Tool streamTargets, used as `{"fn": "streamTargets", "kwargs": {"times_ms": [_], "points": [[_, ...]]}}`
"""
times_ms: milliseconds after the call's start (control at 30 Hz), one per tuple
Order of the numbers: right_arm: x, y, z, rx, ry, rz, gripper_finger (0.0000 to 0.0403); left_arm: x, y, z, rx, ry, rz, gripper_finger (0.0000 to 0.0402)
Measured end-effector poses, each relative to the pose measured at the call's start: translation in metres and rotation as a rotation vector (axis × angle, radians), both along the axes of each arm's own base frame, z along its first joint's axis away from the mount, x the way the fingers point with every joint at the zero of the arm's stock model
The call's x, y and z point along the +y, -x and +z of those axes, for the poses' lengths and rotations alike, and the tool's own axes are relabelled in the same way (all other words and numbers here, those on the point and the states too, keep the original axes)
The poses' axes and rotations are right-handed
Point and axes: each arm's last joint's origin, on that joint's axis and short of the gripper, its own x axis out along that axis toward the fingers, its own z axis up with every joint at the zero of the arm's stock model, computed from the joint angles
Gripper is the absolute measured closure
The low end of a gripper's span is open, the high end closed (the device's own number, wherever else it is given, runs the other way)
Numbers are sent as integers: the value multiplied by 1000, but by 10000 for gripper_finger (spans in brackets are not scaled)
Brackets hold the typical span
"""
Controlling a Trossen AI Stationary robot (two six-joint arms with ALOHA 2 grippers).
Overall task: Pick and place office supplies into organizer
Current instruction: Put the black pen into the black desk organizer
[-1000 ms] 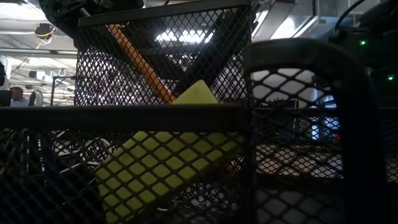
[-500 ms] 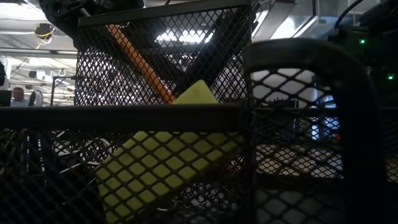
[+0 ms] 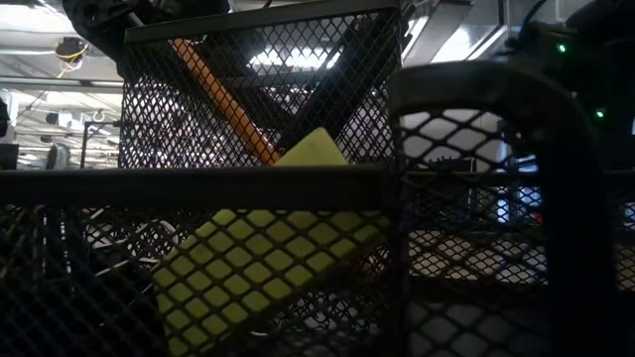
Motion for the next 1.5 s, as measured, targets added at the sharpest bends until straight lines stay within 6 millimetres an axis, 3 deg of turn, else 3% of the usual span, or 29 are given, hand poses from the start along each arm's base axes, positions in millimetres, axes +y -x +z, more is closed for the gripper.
{"fn": "streamTargets", "kwargs": {"times_ms": [400,1067,1333,1500], "points": [[-1,-5,5,-38,50,6,392,0,0,0,0,0,0,297],[-1,-10,-4,1,85,-2,250,0,0,0,4,8,3,293],[0,-16,-16,61,45,-40,249,0,0,-1,7,8,3,297],[1,-17,-19,78,38,-33,287,0,0,-1,7,8,3,297]]}}
